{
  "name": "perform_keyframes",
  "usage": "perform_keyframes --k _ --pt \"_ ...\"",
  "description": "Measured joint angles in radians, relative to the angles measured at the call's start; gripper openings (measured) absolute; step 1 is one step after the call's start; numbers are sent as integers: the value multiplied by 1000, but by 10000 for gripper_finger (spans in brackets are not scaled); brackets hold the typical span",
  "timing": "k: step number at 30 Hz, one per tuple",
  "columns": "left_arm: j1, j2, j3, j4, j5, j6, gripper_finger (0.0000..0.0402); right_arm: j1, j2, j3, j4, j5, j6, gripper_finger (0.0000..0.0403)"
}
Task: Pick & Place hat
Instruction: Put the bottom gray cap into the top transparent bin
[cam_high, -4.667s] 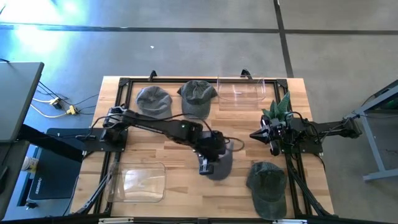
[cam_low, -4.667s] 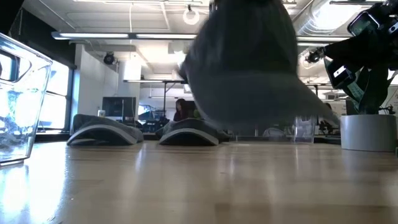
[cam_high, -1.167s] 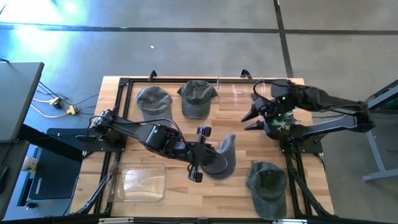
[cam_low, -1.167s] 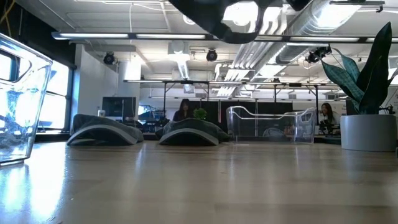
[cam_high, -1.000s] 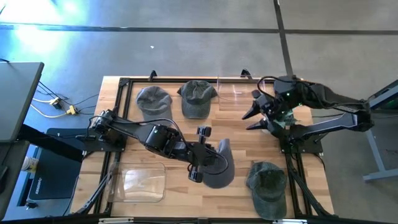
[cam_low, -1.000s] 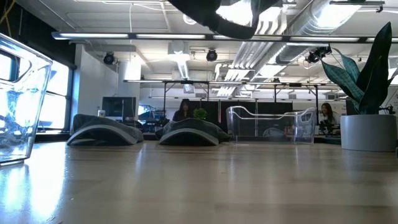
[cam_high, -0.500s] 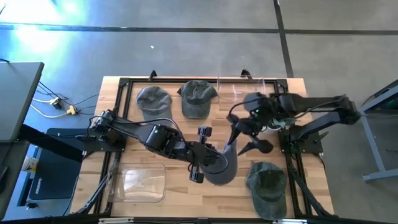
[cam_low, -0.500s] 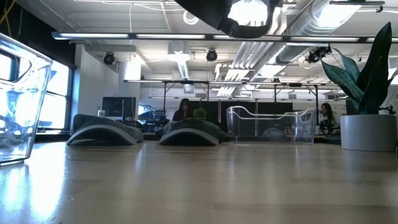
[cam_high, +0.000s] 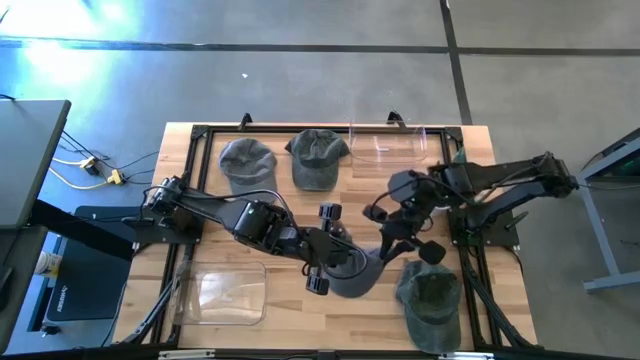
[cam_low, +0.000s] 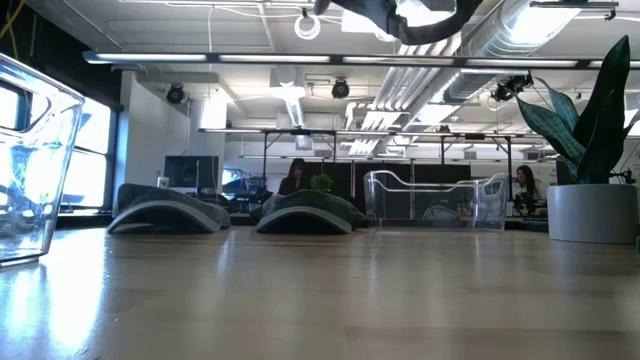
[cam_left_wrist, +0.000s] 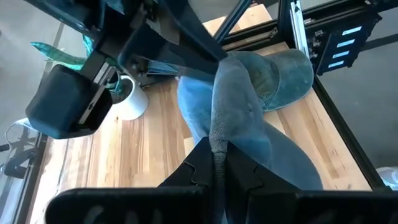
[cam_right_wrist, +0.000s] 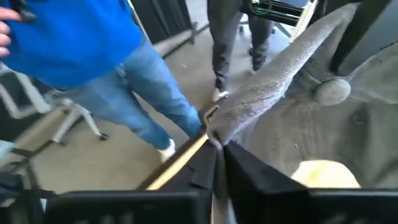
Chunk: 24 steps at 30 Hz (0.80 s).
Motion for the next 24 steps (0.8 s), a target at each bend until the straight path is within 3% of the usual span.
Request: perform_keyframes --k 6,14,18,24 --pt "0 0 0 2 -1 -8 10 49 0 0 -29 169 -6 25" --pt "0 0 0 -15 8 -53 10 119 -25 0 -37 427 10 4" --pt "22 0 0 -34 132 -134 24 156 -32 0 -40 563 13 3" --pt "77 0 0 -137 319 -267 98 221 -32 0 -96 783 6 2"
